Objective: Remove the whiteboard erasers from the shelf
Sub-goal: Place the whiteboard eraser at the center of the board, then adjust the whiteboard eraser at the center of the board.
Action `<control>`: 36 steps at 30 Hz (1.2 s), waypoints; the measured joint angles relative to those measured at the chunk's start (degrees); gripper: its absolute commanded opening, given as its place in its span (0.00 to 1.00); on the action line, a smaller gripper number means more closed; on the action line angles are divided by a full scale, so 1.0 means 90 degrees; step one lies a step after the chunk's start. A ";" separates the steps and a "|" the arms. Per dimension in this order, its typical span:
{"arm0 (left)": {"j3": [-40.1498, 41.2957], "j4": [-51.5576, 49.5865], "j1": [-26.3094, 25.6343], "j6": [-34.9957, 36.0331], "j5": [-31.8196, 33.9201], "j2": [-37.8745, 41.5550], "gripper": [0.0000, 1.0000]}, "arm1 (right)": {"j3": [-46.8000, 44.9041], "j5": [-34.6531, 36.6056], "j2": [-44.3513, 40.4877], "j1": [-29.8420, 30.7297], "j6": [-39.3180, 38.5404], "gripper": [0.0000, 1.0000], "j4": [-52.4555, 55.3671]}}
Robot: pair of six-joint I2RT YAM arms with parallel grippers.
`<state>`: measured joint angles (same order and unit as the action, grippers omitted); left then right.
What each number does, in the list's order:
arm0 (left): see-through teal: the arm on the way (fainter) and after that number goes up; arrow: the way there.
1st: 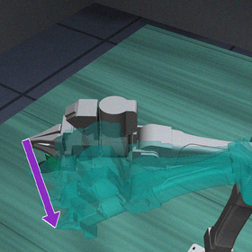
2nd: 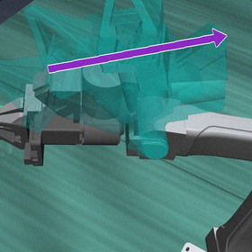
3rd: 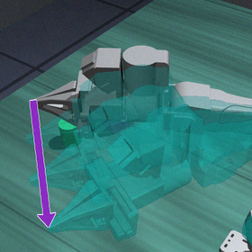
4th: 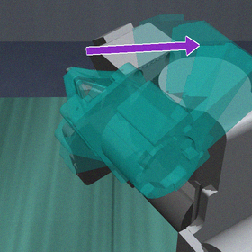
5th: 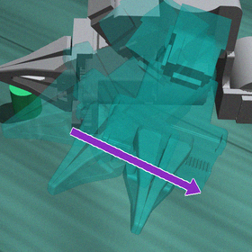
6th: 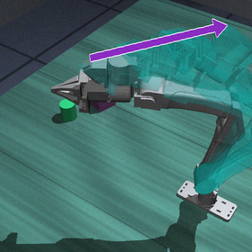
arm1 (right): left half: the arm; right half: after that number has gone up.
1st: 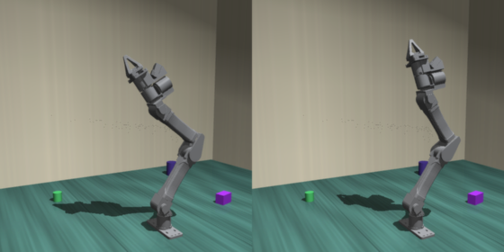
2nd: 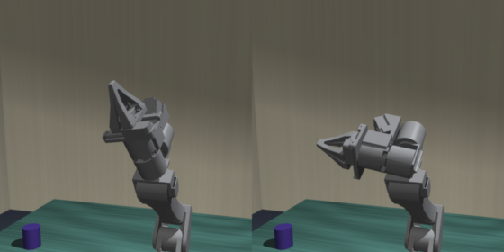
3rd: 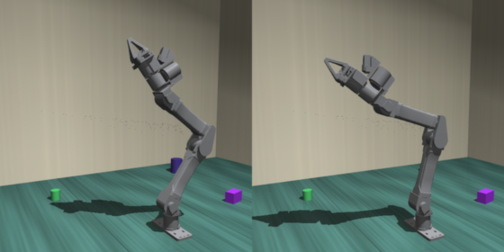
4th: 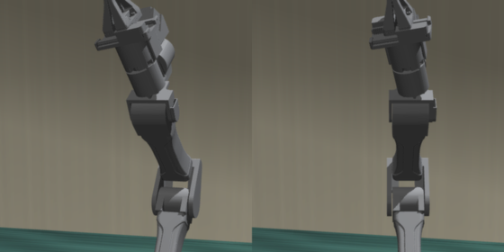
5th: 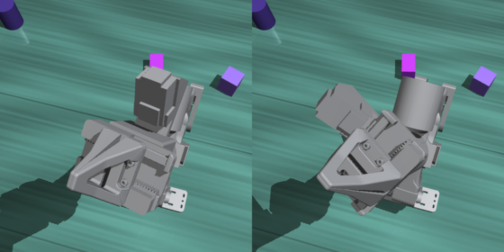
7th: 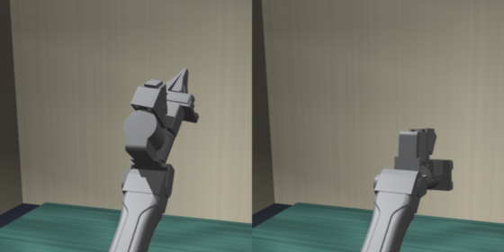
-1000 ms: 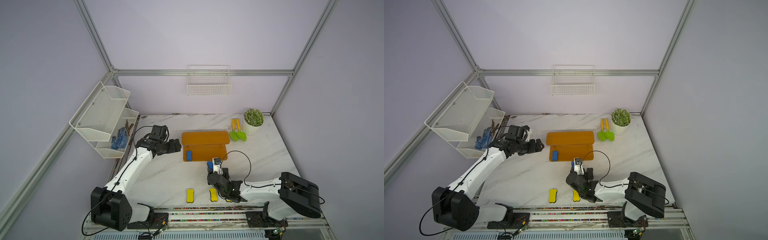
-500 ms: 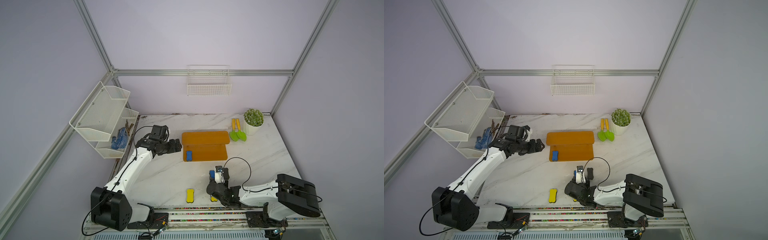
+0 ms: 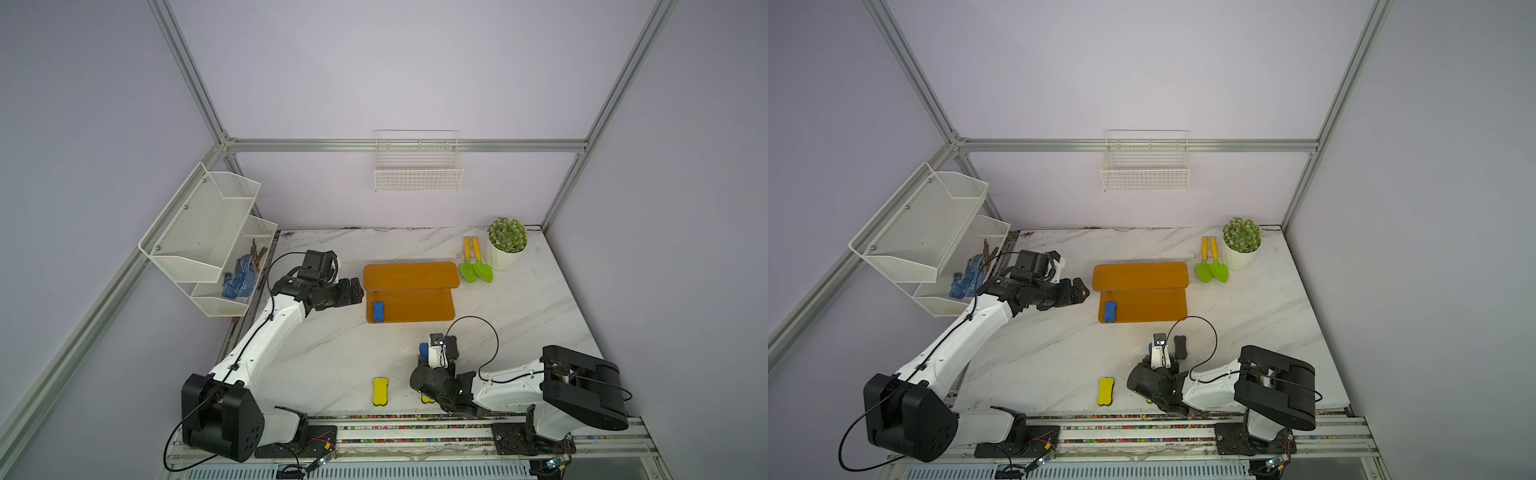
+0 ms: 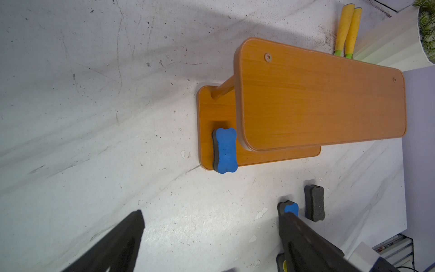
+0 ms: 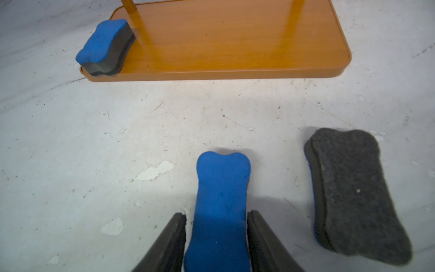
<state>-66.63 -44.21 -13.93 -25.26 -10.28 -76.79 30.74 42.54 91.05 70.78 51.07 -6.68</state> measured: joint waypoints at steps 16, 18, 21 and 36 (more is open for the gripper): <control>0.0000 0.0000 0.0000 0.0002 0.0002 0.0000 0.94 | 0.0107 0.0102 -0.0911 -0.0109 -0.0432 0.58 -0.0296; 0.0000 0.0000 0.0000 0.0002 0.0002 0.0000 0.94 | 0.0102 0.0051 -0.0964 -0.0228 -0.0515 0.57 -0.0418; 0.0002 0.0000 0.0000 0.0002 0.0002 0.0000 0.94 | 0.0061 -0.0056 -0.0967 -0.0396 -0.0542 0.57 -0.0449; 0.0119 0.0027 0.0000 0.0002 0.0002 -0.0002 0.94 | -0.0539 -0.1122 -0.1464 -0.0617 -0.0270 0.61 0.0090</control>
<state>-65.56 -43.97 -13.93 -25.23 -10.26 -76.82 25.89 32.45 77.87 65.23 48.64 -5.87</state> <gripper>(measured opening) 0.937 0.606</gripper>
